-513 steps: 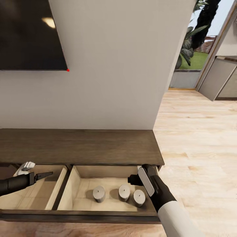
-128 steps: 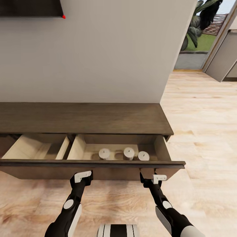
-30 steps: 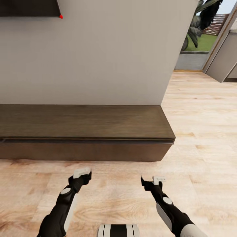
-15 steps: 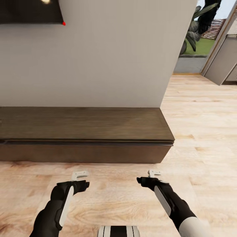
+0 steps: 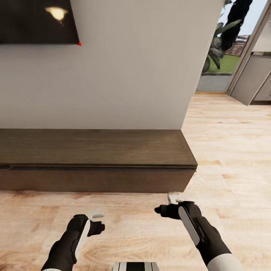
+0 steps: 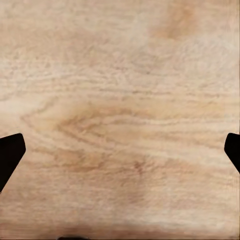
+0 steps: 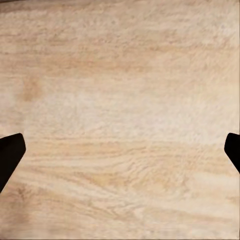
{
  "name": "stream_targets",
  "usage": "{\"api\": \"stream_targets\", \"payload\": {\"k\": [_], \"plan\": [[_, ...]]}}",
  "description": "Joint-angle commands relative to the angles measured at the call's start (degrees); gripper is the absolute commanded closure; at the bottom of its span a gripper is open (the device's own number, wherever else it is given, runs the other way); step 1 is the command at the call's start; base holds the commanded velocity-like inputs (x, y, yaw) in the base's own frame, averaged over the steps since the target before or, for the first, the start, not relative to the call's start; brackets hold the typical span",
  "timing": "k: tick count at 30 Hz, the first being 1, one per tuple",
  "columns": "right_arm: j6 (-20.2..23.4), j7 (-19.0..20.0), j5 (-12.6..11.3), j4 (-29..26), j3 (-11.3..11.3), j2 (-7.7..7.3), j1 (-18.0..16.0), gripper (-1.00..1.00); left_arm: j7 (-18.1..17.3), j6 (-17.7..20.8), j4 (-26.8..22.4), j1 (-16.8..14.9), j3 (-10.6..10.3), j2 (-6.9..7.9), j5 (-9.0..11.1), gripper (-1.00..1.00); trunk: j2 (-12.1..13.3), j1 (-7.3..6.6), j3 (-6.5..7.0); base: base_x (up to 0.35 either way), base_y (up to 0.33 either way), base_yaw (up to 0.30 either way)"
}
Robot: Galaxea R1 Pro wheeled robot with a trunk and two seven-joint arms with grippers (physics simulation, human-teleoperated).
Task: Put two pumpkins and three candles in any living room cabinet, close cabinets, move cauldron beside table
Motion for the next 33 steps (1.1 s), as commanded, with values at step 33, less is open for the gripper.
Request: {"api": "stream_targets", "payload": {"k": [33], "plan": [[-22.79,-0.4,0.24,8.75,-5.86,-0.91,12.66,-1.0,9.02,-32.01,23.67,-0.05,5.39,0.7,-0.26,-1.0,11.68,-6.49,6.06,0.0,0.0,0.0]]}}
